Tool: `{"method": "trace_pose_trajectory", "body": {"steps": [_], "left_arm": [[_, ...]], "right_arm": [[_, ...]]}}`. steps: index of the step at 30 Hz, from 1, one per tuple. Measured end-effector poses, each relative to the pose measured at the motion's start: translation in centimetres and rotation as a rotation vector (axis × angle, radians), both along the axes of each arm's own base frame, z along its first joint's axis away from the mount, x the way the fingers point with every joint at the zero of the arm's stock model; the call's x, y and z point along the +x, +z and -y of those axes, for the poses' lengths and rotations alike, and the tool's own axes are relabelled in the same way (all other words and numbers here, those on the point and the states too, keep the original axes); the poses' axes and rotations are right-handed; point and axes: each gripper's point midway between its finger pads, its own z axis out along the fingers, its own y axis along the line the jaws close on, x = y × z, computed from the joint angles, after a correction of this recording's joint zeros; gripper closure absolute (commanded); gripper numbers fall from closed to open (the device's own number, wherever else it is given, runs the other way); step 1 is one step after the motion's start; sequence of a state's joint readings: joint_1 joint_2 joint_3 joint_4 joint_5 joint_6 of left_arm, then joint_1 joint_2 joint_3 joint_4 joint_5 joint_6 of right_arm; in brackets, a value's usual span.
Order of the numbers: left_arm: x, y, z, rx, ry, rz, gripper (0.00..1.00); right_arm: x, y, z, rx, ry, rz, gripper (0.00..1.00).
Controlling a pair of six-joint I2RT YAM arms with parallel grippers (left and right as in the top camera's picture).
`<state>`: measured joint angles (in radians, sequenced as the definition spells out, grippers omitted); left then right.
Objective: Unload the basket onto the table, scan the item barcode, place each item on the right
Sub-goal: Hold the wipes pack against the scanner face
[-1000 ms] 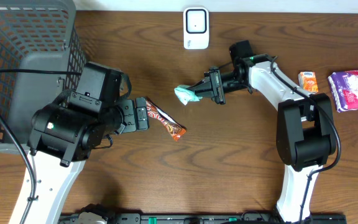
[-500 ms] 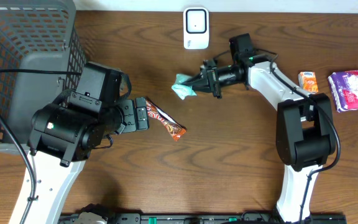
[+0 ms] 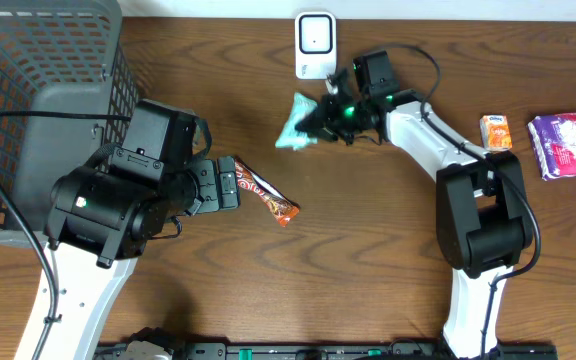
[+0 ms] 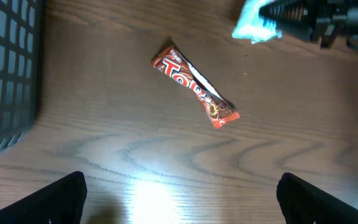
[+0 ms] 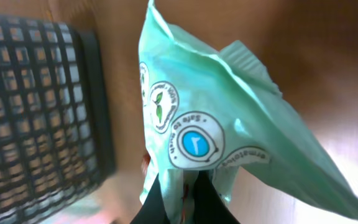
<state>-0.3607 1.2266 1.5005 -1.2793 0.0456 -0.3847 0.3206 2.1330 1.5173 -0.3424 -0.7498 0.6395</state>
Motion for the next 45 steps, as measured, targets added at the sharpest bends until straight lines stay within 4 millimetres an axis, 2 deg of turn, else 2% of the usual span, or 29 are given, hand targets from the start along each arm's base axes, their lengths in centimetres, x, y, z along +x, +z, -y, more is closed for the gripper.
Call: {"method": "trace_pose_trajectory", "body": {"steps": [4,5,6,9,14,19,22,25,32,39,45], "left_arm": [[0.0,0.0,0.0,0.0,0.0,0.0,0.02],[0.0,0.0,0.0,0.0,0.0,0.0,0.02],[0.0,0.0,0.0,0.0,0.0,0.0,0.02],[0.0,0.0,0.0,0.0,0.0,0.0,0.02],[0.0,0.0,0.0,0.0,0.0,0.0,0.02],[0.0,0.0,0.0,0.0,0.0,0.0,0.02],[0.0,0.0,0.0,0.0,0.0,0.0,0.02],[0.0,0.0,0.0,0.0,0.0,0.0,0.02],[0.0,0.0,0.0,0.0,0.0,0.0,0.02],[0.0,0.0,0.0,0.0,0.0,0.0,0.02],[0.0,0.0,0.0,0.0,0.0,0.0,0.02]], "right_arm": [[3.1,1.0,-0.6,-0.062,-0.009,0.245,0.99],[4.7,1.9,-0.6,-0.085,-0.036,0.346,0.99],[5.2,2.1,-0.5,-0.093,-0.048,0.37,0.99],[8.7,4.1,0.7,-0.147,-0.171,0.533,0.99],[12.0,5.8,3.4,-0.225,-0.39,0.624,0.99],[14.0,8.7,4.7,-0.17,-0.556,0.696,0.99],[14.7,10.5,5.0,-0.101,-0.626,0.718,0.99],[14.9,10.7,5.4,-0.056,-0.675,0.686,0.99],[15.6,9.2,6.4,0.017,-0.746,0.577,0.99],[15.2,7.1,4.3,0.051,-0.647,0.47,0.99],[14.4,6.6,3.2,0.035,-0.554,0.446,0.99]]}}
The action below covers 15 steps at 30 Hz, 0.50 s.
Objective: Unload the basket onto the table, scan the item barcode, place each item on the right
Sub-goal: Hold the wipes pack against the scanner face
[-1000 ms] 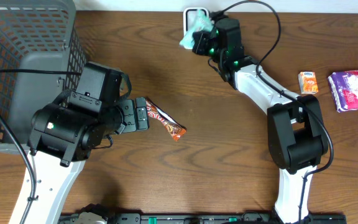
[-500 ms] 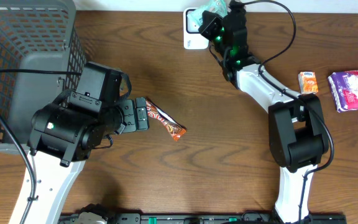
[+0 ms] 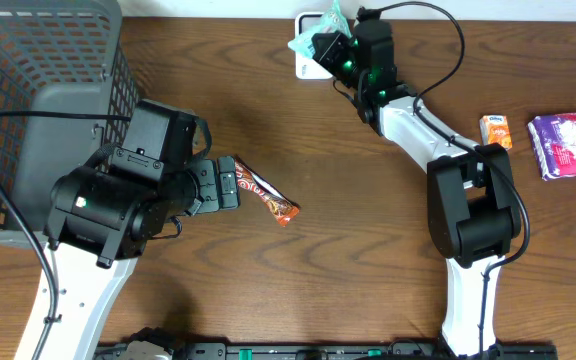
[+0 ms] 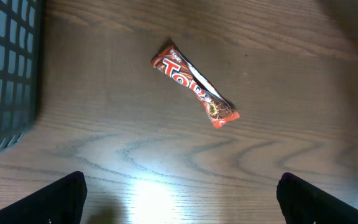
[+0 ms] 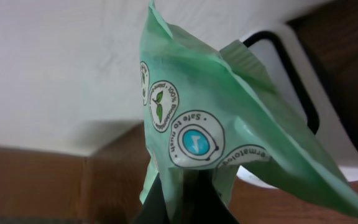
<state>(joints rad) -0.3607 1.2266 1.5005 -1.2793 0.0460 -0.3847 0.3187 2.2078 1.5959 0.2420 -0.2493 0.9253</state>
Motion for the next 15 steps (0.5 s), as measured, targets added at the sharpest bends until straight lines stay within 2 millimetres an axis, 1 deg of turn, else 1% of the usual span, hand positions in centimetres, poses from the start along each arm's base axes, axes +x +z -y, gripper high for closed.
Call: {"method": "trace_pose_trajectory", "body": {"steps": [5,10,12,15], "left_arm": [[0.0,0.0,0.0,0.0,0.0,0.0,0.02],[0.0,0.0,0.0,0.0,0.0,0.0,0.02],[0.0,0.0,0.0,0.0,0.0,0.0,0.02],[0.0,0.0,0.0,0.0,0.0,0.001,0.02]], "right_arm": [[-0.6,0.1,-1.0,-0.001,0.077,0.011,0.99],[-1.1,0.0,-1.5,-0.004,0.117,0.007,0.99],[-1.1,0.5,-1.7,-0.001,0.134,0.032,0.99],[-0.8,2.5,-2.3,0.023,0.162,0.123,0.99]]}}
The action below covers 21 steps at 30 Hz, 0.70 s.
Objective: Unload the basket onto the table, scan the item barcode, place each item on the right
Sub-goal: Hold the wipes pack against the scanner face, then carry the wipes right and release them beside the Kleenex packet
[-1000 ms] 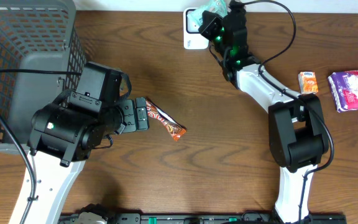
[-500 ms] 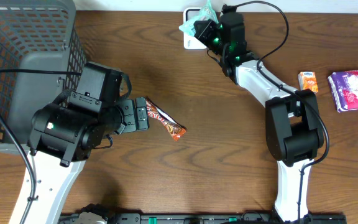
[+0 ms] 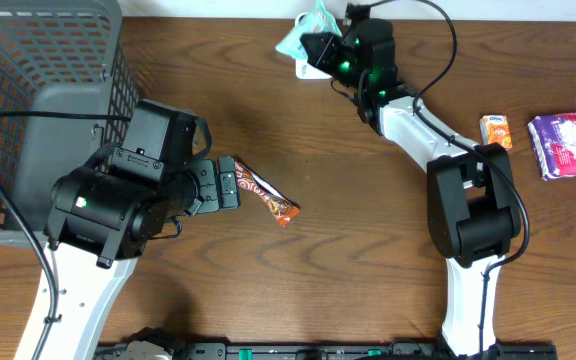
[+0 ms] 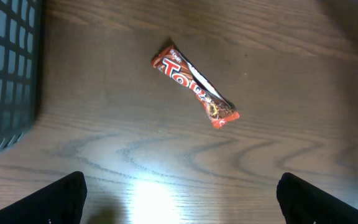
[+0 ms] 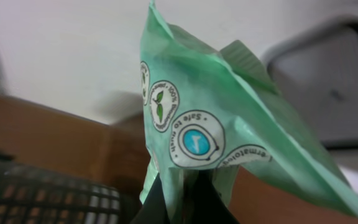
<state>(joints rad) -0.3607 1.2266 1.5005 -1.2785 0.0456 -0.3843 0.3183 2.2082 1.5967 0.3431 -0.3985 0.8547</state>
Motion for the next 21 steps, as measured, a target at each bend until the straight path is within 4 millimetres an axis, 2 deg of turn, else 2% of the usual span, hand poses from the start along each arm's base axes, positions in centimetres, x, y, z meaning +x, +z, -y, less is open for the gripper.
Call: {"method": "trace_pose_trajectory", "body": {"steps": [2,4,10,16,19,21], "left_arm": [[0.0,0.0,0.0,0.0,0.0,-0.001,0.02],[0.0,0.0,0.0,0.0,0.0,-0.001,0.02],[0.0,0.0,0.0,0.0,0.0,-0.001,0.02],[0.0,0.0,0.0,0.0,0.0,-0.001,0.02],[0.0,0.0,0.0,0.0,0.0,-0.001,0.02],[0.0,0.0,0.0,0.0,0.0,-0.001,0.02]], "right_arm": [[0.2,1.2,-0.2,0.016,0.009,0.042,0.99],[0.3,1.2,-0.1,0.014,-0.003,0.036,0.99],[1.1,-1.6,1.4,-0.036,-0.103,-0.045,0.99],[1.3,-4.3,1.4,-0.054,-0.101,-0.074,0.99],[1.4,-4.5,1.3,-0.074,-0.083,-0.049,0.99],[1.4,-4.0,1.5,-0.08,-0.076,-0.029,0.99]]}}
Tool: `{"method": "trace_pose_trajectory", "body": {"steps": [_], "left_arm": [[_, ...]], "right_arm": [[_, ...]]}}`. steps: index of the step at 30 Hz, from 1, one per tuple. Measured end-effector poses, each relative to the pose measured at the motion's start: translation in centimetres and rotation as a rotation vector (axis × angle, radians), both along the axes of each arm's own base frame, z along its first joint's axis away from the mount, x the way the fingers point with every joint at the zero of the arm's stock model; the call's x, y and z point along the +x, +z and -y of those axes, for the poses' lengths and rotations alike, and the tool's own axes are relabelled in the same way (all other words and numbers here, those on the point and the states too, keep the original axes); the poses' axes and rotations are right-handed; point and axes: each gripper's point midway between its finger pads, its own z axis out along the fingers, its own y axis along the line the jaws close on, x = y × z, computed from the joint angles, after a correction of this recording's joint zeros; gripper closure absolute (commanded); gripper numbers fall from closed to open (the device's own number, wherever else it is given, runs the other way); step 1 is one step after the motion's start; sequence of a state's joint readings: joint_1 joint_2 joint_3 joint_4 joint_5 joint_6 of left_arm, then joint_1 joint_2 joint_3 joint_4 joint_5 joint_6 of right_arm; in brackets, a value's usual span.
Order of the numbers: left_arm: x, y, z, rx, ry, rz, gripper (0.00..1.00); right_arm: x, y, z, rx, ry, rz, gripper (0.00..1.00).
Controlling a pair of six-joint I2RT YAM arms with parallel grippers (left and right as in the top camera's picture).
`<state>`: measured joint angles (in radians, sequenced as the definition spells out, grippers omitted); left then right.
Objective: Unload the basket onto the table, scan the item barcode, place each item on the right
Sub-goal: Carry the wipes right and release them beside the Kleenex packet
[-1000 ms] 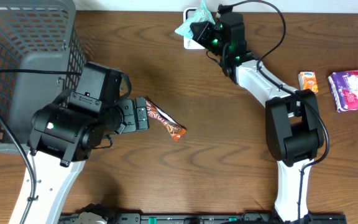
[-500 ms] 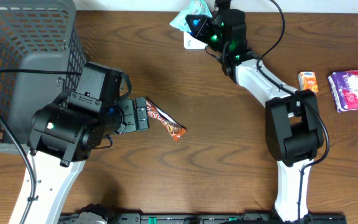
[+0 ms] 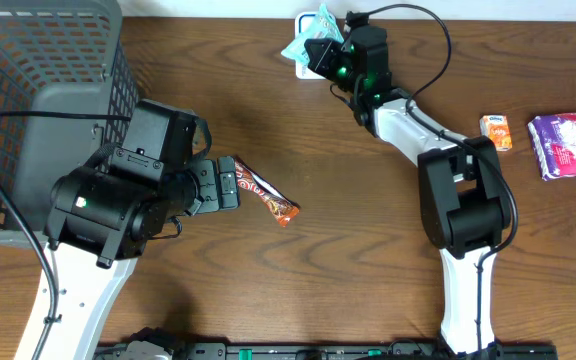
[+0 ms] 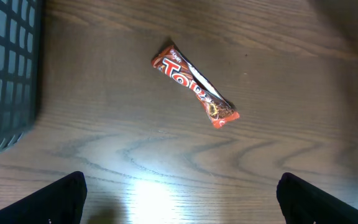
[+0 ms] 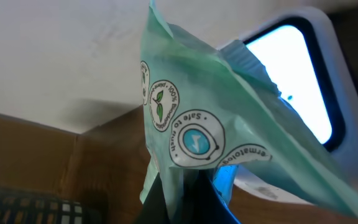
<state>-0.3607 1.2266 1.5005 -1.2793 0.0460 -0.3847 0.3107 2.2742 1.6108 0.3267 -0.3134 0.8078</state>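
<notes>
My right gripper (image 5: 188,199) is shut on a pale green wipes packet (image 5: 194,124), held up right in front of the white barcode scanner (image 5: 294,81) at the table's far edge. From overhead the packet (image 3: 306,35) overlaps the scanner (image 3: 308,62), and the right gripper (image 3: 334,52) sits just to its right. The scanner's window glows bright white-blue behind the packet. My left gripper (image 4: 179,202) is open, hovering over the table with a red chocolate bar (image 4: 194,86) lying ahead of it.
A dark wire basket (image 3: 38,90) stands at the far left. A small orange packet (image 3: 495,131) and a purple wrapped pack (image 3: 566,144) lie at the right. The red bar (image 3: 263,193) lies mid-table beside the left arm.
The right gripper has shifted the green packet slightly right and down against the scanner, whose window now shines bright. The left arm and the red bar have not moved.
The right gripper first held the green packet low over the table, left of the scanner. Then it held it up at the scanner, then a little left of it, and now against the lit window. The left gripper stayed open above the red bar throughout.
</notes>
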Motion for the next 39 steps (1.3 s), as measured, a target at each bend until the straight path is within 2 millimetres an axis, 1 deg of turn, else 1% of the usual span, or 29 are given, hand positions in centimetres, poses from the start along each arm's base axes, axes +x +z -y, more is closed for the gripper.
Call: {"method": "trace_pose_trajectory", "body": {"steps": [2,4,6,8,10,12,13,14,15,16,17,18,19,20,21,22,24,25,26,27,29,32,34,36,37,39], "left_arm": [[0.0,0.0,0.0,0.0,0.0,0.0,0.02],[0.0,0.0,0.0,0.0,0.0,0.0,0.02],[0.0,0.0,0.0,0.0,0.0,0.0,0.02],[0.0,0.0,0.0,0.0,0.0,-0.001,0.02],[0.0,0.0,0.0,0.001,0.0,-0.001,0.02],[0.0,0.0,0.0,0.0,0.0,0.0,0.02],[0.0,0.0,0.0,0.0,0.0,0.0,0.02],[0.0,0.0,0.0,0.0,0.0,0.0,0.02],[0.0,0.0,0.0,0.0,0.0,0.0,0.02],[0.0,0.0,0.0,0.0,0.0,0.0,0.02],[0.0,0.0,0.0,0.0,0.0,0.0,0.02],[0.0,0.0,0.0,0.0,0.0,-0.001,0.02],[0.0,0.0,0.0,0.0,0.0,0.0,0.02],[0.0,0.0,0.0,0.0,0.0,0.001,0.02],[0.0,0.0,0.0,0.0,0.0,0.0,0.02],[0.0,0.0,0.0,0.0,0.0,0.0,0.02],[0.0,0.0,0.0,0.0,0.0,0.0,0.02],[0.0,0.0,0.0,0.0,0.0,0.0,0.02],[0.0,0.0,0.0,0.0,0.0,0.0,0.02],[0.0,0.0,0.0,0.0,0.0,0.0,0.02],[0.0,0.0,0.0,0.0,0.0,0.0,0.02],[0.0,0.0,0.0,0.0,0.0,0.0,0.02],[0.0,0.0,0.0,0.0,0.0,0.0,0.02],[0.0,0.0,0.0,0.0,0.0,0.0,0.02],[0.0,0.0,0.0,0.0,0.0,0.0,0.02],[0.0,0.0,0.0,0.0,0.0,0.0,0.02]], "right_arm": [[0.1,0.6,0.6,-0.006,-0.004,0.006,0.99],[-0.1,1.1,2.1,-0.024,-0.024,-0.026,0.99],[-0.5,1.4,4.2,-0.056,-0.064,-0.085,0.99],[-1.2,1.9,7.4,-0.096,-0.134,-0.154,0.99],[-1.8,2.6,11.3,-0.139,-0.224,-0.215,0.99],[-3.1,2.8,15.9,-0.205,-0.327,-0.288,0.98],[-3.9,2.9,19.1,-0.251,-0.396,-0.324,0.99],[-4.5,3.0,21.4,-0.283,-0.445,-0.348,0.98],[-5.4,2.9,23.7,-0.321,-0.493,-0.382,0.98],[-6.4,2.5,26.6,-0.363,-0.552,-0.425,0.98],[-7.4,2.1,28.8,-0.397,-0.597,-0.466,0.99],[-8.8,1.4,31.7,-0.444,-0.661,-0.525,0.98],[-9.9,0.9,33.7,-0.473,-0.703,-0.567,0.98],[-11.2,0.3,35.7,-0.501,-0.741,-0.617,0.89],[-12.0,0.0,37.1,-0.519,-0.766,-0.645,0.72],[-12.7,0.0,38.7,-0.537,-0.791,-0.662,0.59],[-13.3,0.0,40.5,-0.55,-0.813,-0.67,0.29],[-13.5,0.0,41.3,-0.558,-0.811,-0.672,0.13],[-13.7,-0.1,41.8,-0.563,-0.802,-0.674,0.01],[-13.9,-0.1,42.2,-0.57,-0.788,-0.674,0.01],[-13.8,-0.2,42.2,-0.586,-0.747,-0.669,0.01],[-13.4,-0.4,40.7,-0.586,-0.643,-0.653,0.01],[-13.0,-0.5,39.1,-0.567,-0.558,-0.634,0.01],[-12.5,-0.5,37.1,-0.531,-0.454,-0.605,0.02],[-12.0,-0.4,34.4,-0.479,-0.339,-0.573,0.02],[-11.7,0.0,30.4,-0.403,-0.19,-0.532,0.03]]}}
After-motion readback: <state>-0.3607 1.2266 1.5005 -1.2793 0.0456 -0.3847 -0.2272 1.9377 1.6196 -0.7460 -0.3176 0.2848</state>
